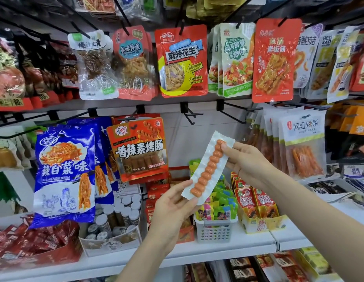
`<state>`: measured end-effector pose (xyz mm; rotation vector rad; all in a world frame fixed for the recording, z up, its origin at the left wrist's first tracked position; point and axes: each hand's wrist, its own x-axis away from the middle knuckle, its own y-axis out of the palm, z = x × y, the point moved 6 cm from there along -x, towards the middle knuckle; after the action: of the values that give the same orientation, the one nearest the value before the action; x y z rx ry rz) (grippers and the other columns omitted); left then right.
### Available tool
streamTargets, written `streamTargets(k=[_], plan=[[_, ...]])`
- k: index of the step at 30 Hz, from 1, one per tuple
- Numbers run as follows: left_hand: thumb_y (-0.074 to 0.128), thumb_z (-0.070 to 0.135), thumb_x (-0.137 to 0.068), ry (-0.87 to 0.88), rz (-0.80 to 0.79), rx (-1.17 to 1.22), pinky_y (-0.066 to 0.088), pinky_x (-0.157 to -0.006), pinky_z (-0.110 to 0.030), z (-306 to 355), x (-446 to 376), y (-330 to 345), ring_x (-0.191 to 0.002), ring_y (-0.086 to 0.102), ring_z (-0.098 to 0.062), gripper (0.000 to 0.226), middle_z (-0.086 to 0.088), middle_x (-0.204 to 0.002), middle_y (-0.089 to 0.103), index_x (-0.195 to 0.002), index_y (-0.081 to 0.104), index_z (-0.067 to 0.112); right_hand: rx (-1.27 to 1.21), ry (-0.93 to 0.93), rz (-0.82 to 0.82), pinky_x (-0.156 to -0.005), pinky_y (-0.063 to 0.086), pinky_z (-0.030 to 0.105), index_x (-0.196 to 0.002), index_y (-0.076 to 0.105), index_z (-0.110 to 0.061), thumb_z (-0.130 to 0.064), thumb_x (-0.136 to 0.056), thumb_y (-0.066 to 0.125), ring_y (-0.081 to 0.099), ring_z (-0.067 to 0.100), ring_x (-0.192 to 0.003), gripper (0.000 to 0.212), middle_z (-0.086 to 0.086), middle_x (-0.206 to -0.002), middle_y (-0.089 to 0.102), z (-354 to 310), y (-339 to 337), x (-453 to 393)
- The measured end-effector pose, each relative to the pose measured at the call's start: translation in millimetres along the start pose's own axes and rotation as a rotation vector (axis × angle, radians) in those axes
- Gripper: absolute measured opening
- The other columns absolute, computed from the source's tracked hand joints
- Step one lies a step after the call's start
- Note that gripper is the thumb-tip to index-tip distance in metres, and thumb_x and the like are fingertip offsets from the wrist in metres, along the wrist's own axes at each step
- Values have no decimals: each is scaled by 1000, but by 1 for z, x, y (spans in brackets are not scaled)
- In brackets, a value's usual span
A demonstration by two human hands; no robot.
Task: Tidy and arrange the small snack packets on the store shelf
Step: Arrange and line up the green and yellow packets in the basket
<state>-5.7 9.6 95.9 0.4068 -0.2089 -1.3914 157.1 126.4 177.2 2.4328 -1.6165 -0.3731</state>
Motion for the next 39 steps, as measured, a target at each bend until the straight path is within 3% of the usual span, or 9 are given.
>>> streamTargets(k=[3,6,8,12,18,23,26,34,39], plan=[[76,29,-78,-93,-31,280,59,-79,-38,-3,0,4,-109,67,-36,57,-19,-122,67,-124,52,6,-55,2,-44,-84,59,32,-117,63,3,-10,-97,54,68,24,-98,25,13,-107,68,-1,1,0],[49,58,-88,-379,-143,587,56,-89,-50,-12,4,18,-121,59,-43,72,-26,-133,58,-135,47,4,-167,14,-150,-92,56,34,-116,60,-2,-11,-96,52,62,23,-99,23,9,-103,61,-2,8,2],[48,55,-90,-488,-207,658,58,-90,-45,-16,5,26,-118,61,-40,69,-29,-136,55,-132,57,0,-219,28,-225,-93,55,36,-110,60,-6,-12,-94,53,60,24,-99,19,9,-100,59,-2,13,3],[75,23,-82,-454,-184,677,60,-66,-28,-13,-1,28,-82,67,-22,44,-24,-115,65,-118,68,-3,-166,76,-237,-91,55,42,-118,61,-10,-18,-92,57,59,33,-118,27,13,-119,61,0,9,0],[65,-1,-85,-81,62,100,56,-69,-18,-12,-13,-4,-93,72,-9,35,0,-109,75,-118,66,13,-56,232,-210,-88,57,40,-126,60,-3,-46,-98,46,64,34,-114,53,19,-121,67,6,-3,-1],[62,9,-94,37,95,-222,52,-64,-22,-13,-20,-16,-89,71,-11,31,6,-108,75,-117,62,31,521,-12,-6,-70,59,23,-114,70,-2,-11,-90,66,74,19,-83,26,8,-91,77,-4,-15,-7],[69,12,-90,30,201,-306,53,-58,-22,-20,-31,-29,-78,73,-10,21,5,-97,77,-105,66,26,657,-97,52,-69,59,23,-105,75,-10,-10,-85,73,75,18,-77,20,4,-88,77,-8,-24,-10],[79,15,-82,162,338,-468,58,-61,-28,-14,-83,-38,-69,72,-15,14,-1,-74,74,-83,65,14,743,-299,167,-69,59,21,-99,76,-18,-16,-77,80,74,11,-72,22,-2,-84,77,-13,-41,-26],[64,4,-91,210,308,-868,49,-76,-12,-29,-109,-39,-86,65,-10,15,2,-98,70,-94,68,19,690,-357,348,-73,60,25,-107,74,-13,-17,-78,79,74,9,-71,29,-5,-86,76,-11,-73,-41]])
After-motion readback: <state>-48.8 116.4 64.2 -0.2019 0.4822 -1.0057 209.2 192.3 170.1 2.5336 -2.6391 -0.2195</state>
